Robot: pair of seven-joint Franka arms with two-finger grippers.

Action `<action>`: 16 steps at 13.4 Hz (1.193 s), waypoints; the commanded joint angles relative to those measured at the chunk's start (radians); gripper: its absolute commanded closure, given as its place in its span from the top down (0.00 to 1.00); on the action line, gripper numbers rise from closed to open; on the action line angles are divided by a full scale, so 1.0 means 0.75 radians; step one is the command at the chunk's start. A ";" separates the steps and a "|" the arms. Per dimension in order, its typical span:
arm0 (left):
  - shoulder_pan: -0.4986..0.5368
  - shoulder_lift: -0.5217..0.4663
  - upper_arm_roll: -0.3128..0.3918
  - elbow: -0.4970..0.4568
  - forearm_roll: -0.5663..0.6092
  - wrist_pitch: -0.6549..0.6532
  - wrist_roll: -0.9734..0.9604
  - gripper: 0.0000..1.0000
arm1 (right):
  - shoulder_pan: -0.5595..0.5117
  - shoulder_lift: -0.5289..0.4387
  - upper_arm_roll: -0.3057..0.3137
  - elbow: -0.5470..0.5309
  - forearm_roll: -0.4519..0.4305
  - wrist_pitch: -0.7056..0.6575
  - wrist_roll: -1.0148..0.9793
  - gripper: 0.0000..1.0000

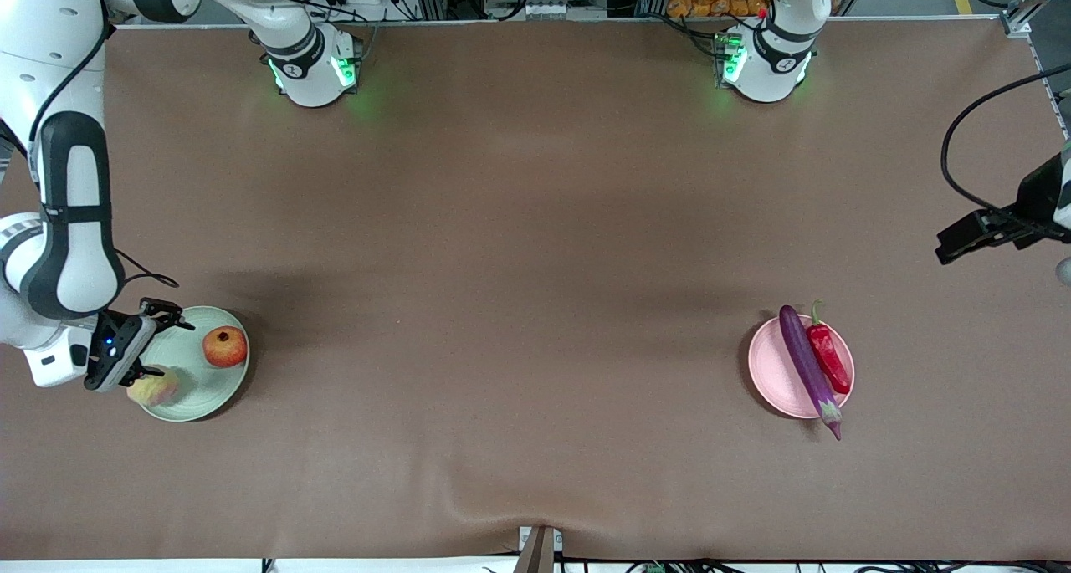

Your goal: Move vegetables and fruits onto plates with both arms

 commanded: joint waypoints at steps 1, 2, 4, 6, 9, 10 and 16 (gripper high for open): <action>-0.073 -0.098 0.099 -0.047 -0.039 -0.052 0.130 1.00 | -0.012 -0.028 -0.009 0.074 -0.011 -0.187 0.239 1.00; -0.167 -0.120 0.223 -0.057 -0.041 -0.050 0.224 1.00 | 0.000 -0.054 -0.021 0.078 -0.013 -0.237 0.331 1.00; -0.319 -0.147 0.392 -0.059 -0.069 -0.113 0.241 1.00 | 0.025 -0.138 -0.009 0.070 -0.108 -0.286 0.528 1.00; -0.411 -0.159 0.486 -0.057 -0.094 -0.169 0.233 1.00 | 0.015 -0.230 0.046 0.066 -0.207 -0.353 0.740 1.00; -0.428 -0.210 0.548 -0.118 -0.174 -0.194 0.253 1.00 | -0.063 -0.398 0.216 0.057 -0.368 -0.486 1.088 1.00; -0.430 -0.227 0.544 -0.139 -0.174 -0.194 0.253 1.00 | -0.095 -0.457 0.277 0.053 -0.425 -0.535 1.192 1.00; -0.436 -0.335 0.511 -0.286 -0.176 -0.198 0.218 1.00 | -0.179 -0.780 0.529 0.023 -0.573 -0.746 1.868 1.00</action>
